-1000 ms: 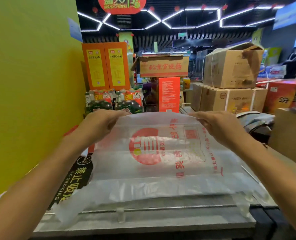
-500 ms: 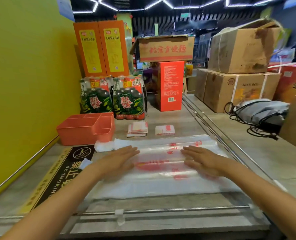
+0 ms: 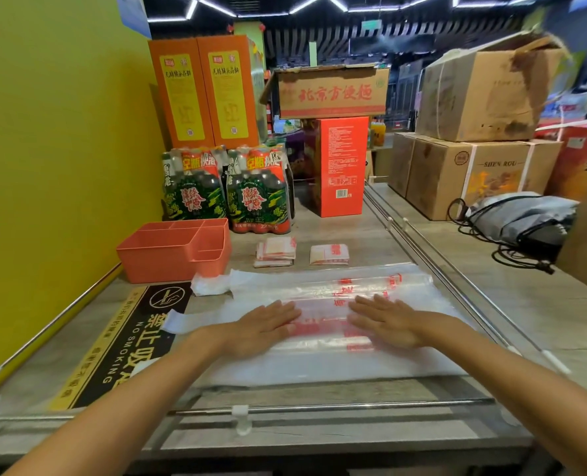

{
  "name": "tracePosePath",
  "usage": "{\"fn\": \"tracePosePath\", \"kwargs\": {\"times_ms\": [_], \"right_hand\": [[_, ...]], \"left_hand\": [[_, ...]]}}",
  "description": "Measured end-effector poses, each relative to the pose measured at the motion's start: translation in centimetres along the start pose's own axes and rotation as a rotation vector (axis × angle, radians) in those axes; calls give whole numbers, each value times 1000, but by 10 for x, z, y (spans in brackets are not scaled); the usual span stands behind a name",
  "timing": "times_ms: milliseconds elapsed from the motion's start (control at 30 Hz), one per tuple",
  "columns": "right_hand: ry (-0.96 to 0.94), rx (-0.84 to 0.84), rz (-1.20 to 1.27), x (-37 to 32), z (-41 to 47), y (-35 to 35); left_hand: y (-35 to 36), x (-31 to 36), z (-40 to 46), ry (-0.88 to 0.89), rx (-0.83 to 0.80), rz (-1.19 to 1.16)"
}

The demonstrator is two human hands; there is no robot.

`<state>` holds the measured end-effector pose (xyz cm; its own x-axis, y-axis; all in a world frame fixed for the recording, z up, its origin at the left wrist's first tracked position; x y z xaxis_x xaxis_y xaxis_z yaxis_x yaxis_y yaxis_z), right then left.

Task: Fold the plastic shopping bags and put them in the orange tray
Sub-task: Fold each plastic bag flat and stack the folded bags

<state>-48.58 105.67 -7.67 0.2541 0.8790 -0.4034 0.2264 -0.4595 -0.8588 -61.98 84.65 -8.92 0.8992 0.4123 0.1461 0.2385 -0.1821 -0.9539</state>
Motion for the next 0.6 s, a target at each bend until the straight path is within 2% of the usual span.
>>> {"fn": "tracePosePath", "kwargs": {"times_ms": [100,233,300,367,467,600], "right_hand": [[113,12,-12,36,-22,-12],[147,104,-33,50,-39,-26],[44,217,-5,34,-50,-31],[-140,266,63,4,-70,-29],[-317,203,180,-26,-93,-9],[-336,103,98,-23,-88,17]], "left_hand": [[-2,1,-3,-11,-2,-20],[-25,24,-16,-42,15,-31],[-37,34,-26,-50,58,14],[-41,43,-43,-16,109,-2],[-30,49,-74,44,123,-54],[-7,40,-98,-5,111,-29]]}}
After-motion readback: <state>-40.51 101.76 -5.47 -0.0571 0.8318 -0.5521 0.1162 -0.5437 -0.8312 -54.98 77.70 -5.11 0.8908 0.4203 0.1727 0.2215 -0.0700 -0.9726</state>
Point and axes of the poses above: each hand's wrist, its own z-axis towards the middle knuckle, its own y-axis out of the palm, x = y × z, the point moved 7 cm from there along z, towards the middle knuckle, and after that the axes turned 11 degrees about z, right-handed, at the moved point
